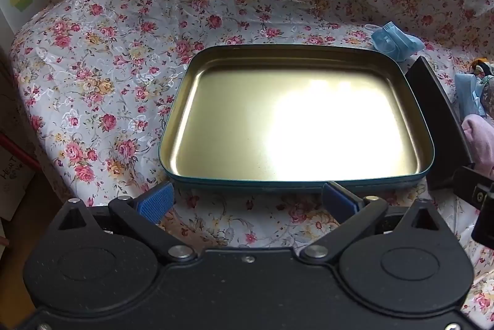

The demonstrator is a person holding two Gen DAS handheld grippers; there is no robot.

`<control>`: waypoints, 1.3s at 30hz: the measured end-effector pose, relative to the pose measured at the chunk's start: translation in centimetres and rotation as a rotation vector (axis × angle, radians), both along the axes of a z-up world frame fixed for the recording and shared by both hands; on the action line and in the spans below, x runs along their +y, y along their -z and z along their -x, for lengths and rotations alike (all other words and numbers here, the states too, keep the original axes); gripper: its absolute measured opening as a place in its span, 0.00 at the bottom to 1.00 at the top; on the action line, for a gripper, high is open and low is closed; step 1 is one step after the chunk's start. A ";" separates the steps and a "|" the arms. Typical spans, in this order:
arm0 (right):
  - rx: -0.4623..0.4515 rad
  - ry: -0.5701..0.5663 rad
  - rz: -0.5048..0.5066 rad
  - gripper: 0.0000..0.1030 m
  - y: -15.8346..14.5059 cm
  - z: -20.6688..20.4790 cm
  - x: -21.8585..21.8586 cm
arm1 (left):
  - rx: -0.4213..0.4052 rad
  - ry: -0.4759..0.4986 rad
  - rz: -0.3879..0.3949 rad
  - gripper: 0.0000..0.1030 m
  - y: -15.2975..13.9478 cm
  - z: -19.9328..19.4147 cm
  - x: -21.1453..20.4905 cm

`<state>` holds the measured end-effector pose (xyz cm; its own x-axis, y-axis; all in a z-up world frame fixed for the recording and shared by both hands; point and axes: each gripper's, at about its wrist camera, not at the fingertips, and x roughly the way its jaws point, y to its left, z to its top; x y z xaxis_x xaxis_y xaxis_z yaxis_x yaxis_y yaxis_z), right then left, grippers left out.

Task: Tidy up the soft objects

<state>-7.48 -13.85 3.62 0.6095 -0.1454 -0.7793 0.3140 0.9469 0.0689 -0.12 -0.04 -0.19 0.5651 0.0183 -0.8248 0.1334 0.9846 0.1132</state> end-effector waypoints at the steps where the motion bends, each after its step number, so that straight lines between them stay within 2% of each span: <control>1: -0.001 0.000 0.000 0.99 0.0 0.0 0.0 | 0.001 0.001 0.001 0.96 0.0 0.0 0.0; 39: 0.014 -0.013 -0.008 0.99 0.4 0.0 0.2 | 0.012 -0.012 -0.001 0.96 0.1 -0.2 0.4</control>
<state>-7.47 -13.63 3.23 0.6001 -0.1308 -0.7891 0.3023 0.9505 0.0723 0.08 0.37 -0.31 0.5548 0.0261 -0.8316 0.1232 0.9859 0.1131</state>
